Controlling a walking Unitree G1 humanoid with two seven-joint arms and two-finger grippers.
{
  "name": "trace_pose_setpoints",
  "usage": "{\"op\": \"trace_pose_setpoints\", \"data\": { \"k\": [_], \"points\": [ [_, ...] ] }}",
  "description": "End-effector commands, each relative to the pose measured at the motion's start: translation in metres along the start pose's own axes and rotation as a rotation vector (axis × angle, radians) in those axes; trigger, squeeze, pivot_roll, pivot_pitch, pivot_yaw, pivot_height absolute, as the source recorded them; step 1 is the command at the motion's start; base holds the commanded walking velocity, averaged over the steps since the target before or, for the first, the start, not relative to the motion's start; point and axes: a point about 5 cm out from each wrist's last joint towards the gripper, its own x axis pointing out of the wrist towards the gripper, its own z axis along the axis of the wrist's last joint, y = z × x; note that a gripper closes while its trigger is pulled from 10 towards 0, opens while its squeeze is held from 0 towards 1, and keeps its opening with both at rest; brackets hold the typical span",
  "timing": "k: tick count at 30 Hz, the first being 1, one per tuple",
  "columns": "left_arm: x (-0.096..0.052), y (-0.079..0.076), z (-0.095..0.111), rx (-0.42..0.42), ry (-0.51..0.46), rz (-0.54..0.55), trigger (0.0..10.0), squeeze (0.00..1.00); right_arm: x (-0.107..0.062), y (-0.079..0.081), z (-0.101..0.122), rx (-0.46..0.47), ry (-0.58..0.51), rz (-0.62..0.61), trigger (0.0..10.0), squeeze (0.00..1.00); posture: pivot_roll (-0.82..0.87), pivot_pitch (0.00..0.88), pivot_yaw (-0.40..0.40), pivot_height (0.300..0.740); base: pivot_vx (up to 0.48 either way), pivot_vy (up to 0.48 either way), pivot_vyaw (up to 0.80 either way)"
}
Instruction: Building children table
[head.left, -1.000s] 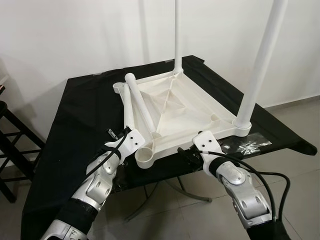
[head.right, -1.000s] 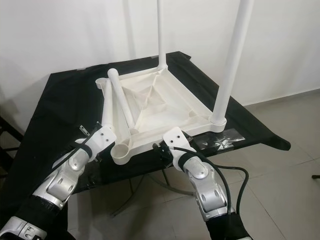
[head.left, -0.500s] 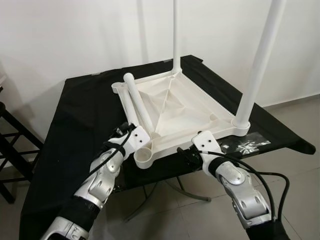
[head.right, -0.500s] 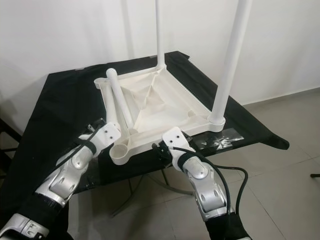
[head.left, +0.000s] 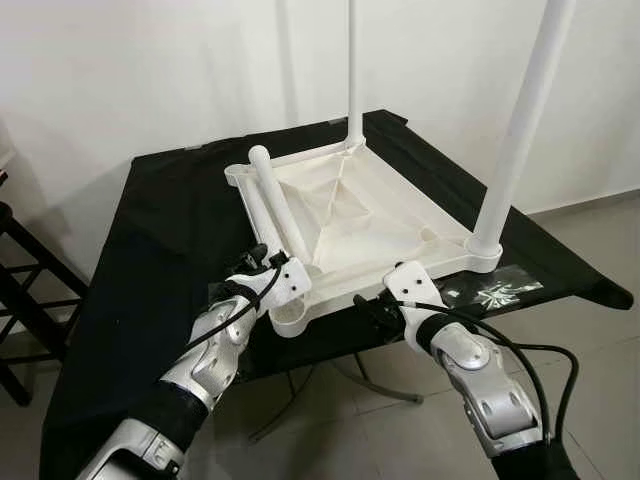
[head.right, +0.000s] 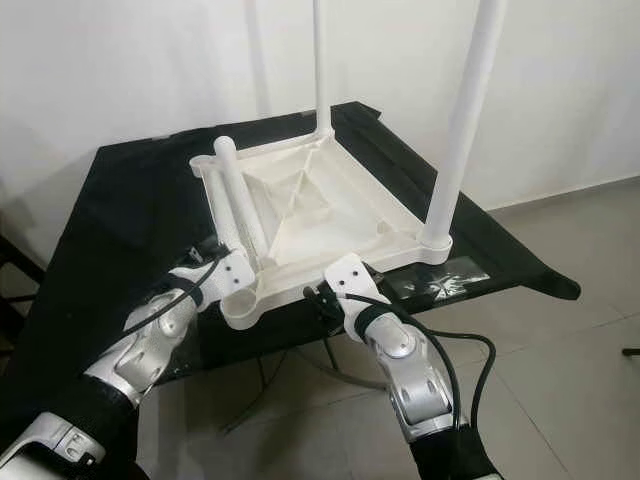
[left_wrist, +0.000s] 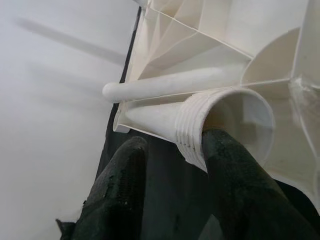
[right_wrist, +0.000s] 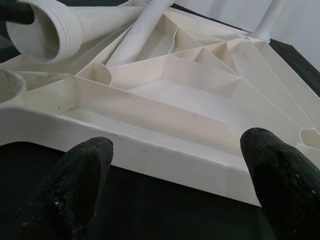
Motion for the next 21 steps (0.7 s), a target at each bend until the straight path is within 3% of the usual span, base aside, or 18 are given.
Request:
{"op": "trace_pose_setpoints", "data": {
  "k": [1,9,10,13,21],
  "points": [
    [0.003,0.001,-0.008,0.044,0.029,0.008,10.0,0.00,0.001,0.004,0.004,-0.003,-0.007,0.008,10.0,0.00,-0.09,0.000,0.076,0.740,0.000,0.000,0.00],
    [0.014,0.000,-0.015,0.068,0.077,0.031,10.0,0.00,0.001,0.004,0.005,-0.001,-0.010,0.005,10.0,0.00,-0.10,0.000,0.078,0.740,0.000,0.000,0.00],
    [0.022,0.003,-0.008,0.070,0.066,0.056,10.0,0.00,0.001,0.004,0.005,-0.001,-0.010,0.003,10.0,0.00,-0.10,0.000,0.079,0.740,0.000,0.000,0.00],
    [0.027,0.004,-0.002,0.073,0.059,0.066,10.0,0.00,0.001,0.003,0.005,-0.002,-0.011,0.000,10.0,0.00,-0.11,0.000,0.083,0.740,0.000,0.000,0.00],
    [0.034,-0.001,0.001,0.086,0.074,0.048,10.0,0.00,0.001,0.002,0.006,-0.003,-0.010,-0.007,10.0,0.00,-0.12,0.000,0.088,0.740,0.000,0.000,0.00]
  ]
}}
